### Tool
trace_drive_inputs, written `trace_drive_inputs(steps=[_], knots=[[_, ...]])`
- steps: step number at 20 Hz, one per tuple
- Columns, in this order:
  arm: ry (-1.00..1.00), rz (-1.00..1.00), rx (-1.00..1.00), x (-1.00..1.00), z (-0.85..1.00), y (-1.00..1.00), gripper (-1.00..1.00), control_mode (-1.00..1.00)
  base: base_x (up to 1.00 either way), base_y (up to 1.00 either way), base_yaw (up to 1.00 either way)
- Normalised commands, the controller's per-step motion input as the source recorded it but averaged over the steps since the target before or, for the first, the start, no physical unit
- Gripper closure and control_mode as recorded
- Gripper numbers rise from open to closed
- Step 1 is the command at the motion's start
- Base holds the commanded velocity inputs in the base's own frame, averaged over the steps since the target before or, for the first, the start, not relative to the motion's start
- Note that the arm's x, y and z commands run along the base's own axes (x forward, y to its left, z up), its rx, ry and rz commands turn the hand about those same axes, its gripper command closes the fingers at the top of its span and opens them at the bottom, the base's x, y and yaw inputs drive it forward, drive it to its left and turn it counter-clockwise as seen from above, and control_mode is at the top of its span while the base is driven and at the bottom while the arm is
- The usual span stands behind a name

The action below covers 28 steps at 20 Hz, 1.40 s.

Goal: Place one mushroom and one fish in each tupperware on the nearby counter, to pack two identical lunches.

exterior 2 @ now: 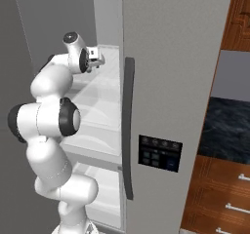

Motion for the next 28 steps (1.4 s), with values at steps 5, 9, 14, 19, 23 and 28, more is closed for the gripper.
trace_drive_inputs(steps=[5, 9, 14, 19, 23, 28], knots=[[0.05, 0.00, 0.00, 0.13, -0.21, 0.02, -1.00, -1.00, 0.00, 0.00, 0.00], [0.12, 0.00, 0.00, 0.00, -0.34, 0.05, 1.00, -1.00, 0.00, 0.00, 0.00], [0.11, 0.00, 0.00, 0.00, -0.43, 0.03, 1.00, -1.00, 0.00, 0.00, 0.00], [0.02, -0.01, 0.00, -0.39, -0.45, -0.15, 1.00, -1.00, 0.00, 0.00, 0.00], [0.00, -0.07, 0.00, -1.00, -0.28, -0.27, 1.00, -1.00, 0.00, 0.00, 0.00], [-0.05, -0.07, 0.01, -1.00, -0.07, -0.19, 1.00, -1.00, 0.00, 0.00, 0.00]])
